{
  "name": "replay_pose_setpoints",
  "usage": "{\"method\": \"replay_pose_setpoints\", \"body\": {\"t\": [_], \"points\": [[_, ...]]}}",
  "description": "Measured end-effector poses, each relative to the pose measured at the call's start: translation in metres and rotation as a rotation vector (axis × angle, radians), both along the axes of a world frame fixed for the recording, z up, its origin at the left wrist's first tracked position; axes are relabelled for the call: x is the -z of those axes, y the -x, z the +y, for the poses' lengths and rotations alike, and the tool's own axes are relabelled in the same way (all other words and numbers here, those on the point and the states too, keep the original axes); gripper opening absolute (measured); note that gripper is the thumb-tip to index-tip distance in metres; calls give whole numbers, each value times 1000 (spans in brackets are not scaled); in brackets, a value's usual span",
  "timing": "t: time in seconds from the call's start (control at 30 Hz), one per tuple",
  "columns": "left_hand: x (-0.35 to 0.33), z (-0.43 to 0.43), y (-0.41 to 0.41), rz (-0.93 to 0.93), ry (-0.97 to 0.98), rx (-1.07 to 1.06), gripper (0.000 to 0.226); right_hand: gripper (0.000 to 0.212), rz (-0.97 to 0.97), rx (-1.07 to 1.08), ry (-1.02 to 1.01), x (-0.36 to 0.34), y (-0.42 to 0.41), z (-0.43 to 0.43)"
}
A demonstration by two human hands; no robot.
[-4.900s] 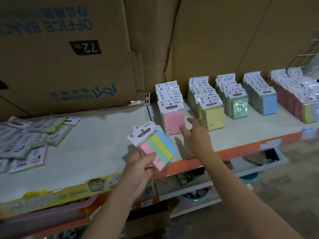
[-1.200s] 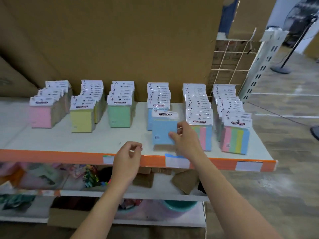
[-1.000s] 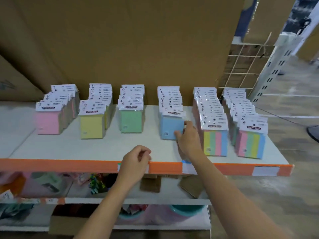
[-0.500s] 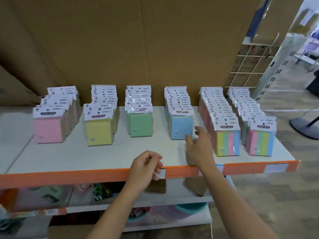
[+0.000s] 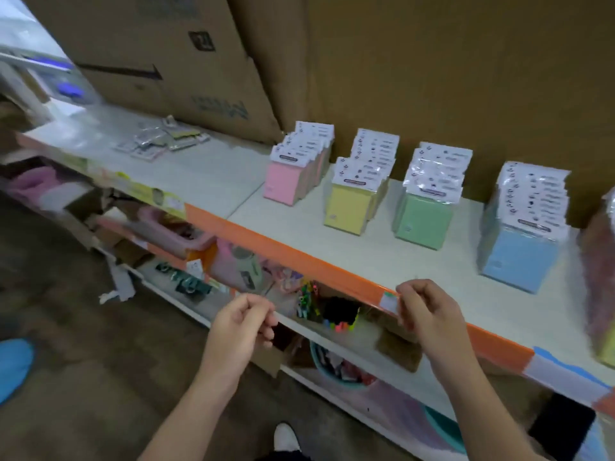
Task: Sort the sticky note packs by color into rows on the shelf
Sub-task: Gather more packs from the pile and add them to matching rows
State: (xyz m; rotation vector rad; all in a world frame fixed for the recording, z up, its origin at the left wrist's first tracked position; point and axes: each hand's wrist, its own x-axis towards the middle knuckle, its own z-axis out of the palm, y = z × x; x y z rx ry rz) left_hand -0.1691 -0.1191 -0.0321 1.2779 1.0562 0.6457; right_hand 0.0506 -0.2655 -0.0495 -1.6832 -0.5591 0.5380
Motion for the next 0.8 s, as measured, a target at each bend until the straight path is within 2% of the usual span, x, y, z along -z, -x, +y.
{"method": "replay_pose_setpoints", "body": {"t": [0.17, 0.33, 0.5, 0.8], "points": [[5, 15, 64, -2, -11, -230, 23, 20, 3, -193, 25, 3, 38, 51], [18, 53, 124, -27, 8, -329, 25, 22, -4, -314, 68, 6, 84, 113], [24, 127, 178, -25, 22, -272, 26, 23, -15, -338, 61, 5, 139, 197], [8, 296, 251, 10, -25, -98, 21, 24, -6, -207, -24, -23, 228, 367]]}}
